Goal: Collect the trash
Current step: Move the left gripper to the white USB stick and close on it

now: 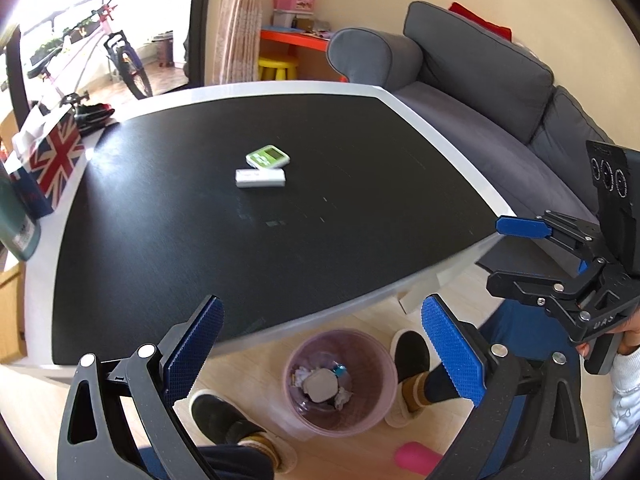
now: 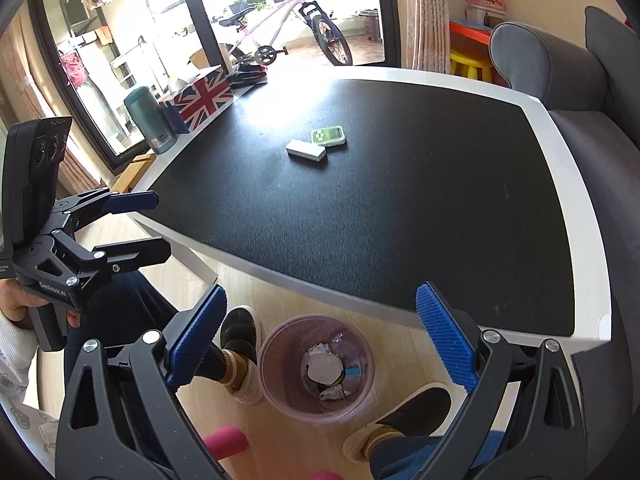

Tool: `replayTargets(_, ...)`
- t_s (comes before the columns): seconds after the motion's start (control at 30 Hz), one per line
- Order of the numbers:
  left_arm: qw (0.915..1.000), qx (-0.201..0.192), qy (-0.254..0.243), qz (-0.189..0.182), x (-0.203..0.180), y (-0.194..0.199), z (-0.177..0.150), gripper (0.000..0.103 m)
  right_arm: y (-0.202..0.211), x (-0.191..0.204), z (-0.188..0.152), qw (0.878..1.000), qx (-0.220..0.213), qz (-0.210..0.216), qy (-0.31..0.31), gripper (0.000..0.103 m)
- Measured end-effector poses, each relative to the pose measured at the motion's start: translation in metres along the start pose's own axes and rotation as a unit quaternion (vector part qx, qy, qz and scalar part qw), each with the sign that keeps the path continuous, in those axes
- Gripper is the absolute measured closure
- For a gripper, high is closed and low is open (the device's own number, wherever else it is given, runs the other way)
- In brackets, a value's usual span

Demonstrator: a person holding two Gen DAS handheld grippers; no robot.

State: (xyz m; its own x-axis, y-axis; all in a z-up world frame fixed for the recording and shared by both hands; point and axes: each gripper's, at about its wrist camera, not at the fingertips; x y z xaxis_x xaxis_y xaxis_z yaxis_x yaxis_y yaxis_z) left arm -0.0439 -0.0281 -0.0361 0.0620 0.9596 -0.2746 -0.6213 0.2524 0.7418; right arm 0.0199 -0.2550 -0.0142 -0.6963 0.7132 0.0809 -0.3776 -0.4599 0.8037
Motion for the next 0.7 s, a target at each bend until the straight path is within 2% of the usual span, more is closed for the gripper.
replayTargets(0.4, 0.9998, -0.005, -0.008, 0.02, 0.024, -0.026, 0.053, 0.008, -0.024, -0.018, 0.065, 1.0, -0.012, -0.019, 0.006, 0.007)
replayTargets(0.7, 0.9996, 0.008, -0.006, 0.026, 0.043, -0.061, 0.088, 0.007, -0.047, -0.028, 0.092, 0.999, -0.003, -0.033, 0.017, 0.007)
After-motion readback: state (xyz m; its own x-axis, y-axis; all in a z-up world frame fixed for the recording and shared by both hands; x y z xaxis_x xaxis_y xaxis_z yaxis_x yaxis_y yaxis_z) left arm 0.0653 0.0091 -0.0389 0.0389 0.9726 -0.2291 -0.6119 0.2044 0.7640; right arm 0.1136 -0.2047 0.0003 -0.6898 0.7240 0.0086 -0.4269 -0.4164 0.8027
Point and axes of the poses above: each gripper's, at about its wrist camera, not at the fingertips, and y roughly against the way its jaws point, x to its left, z to its top, and after that the axes turned 7 degrees about -z, right-handed
